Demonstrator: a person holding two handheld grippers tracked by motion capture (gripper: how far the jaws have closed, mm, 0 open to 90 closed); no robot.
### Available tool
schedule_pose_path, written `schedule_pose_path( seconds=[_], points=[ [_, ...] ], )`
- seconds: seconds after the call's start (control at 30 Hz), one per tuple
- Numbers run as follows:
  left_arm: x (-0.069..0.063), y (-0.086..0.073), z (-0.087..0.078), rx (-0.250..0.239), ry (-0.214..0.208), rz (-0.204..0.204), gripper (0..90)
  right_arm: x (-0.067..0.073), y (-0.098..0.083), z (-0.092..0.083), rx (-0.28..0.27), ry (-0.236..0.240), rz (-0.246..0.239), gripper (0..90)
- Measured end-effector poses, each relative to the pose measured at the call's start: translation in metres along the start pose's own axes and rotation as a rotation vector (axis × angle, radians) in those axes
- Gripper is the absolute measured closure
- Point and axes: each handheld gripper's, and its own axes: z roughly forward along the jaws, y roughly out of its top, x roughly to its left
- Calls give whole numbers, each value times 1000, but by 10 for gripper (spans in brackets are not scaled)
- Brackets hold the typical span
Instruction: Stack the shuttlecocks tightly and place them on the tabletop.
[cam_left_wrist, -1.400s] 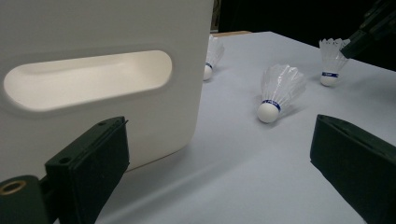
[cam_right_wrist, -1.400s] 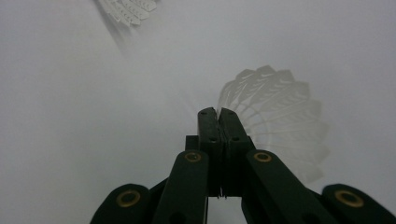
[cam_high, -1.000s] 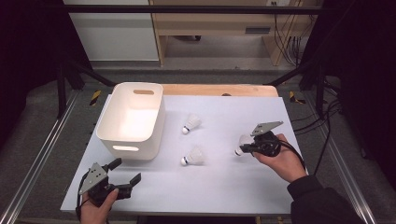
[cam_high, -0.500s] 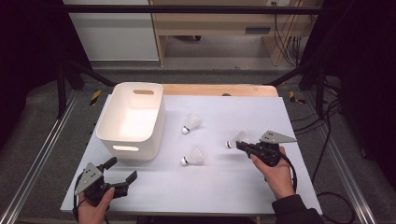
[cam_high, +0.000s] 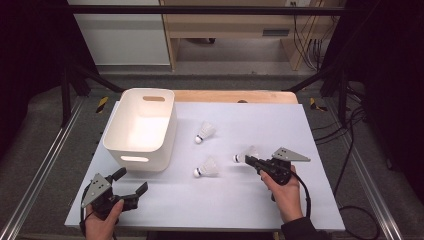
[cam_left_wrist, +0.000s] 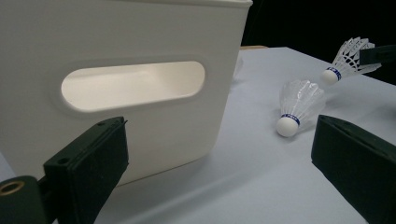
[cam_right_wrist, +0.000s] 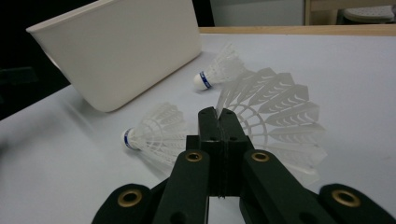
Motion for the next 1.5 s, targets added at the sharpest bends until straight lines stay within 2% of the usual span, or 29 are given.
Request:
schedule_pose_path(
  seconds=[0.07,0.23,0.57,0.97,1.1,1.5],
  points=[
    [-1,0,0,-1,4,1,36,5,-1,4,-3,11,10,900],
    [0,0,-1,-12,-3,-5,33,14,-3,12,-2,17,-1,900],
    [1,1,-1,-15,-2,-5,33,23,0,16,3,22,-23,900],
    [0,1,-1,-11,-6,2,33,35,0,31,70,40,-54,900],
    [-1,1,0,-7,-10,8,33,34,-1,38,86,38,-44,900],
    [-2,0,1,-1,-13,9,33,37,-5,60,109,117,29,900]
  ],
)
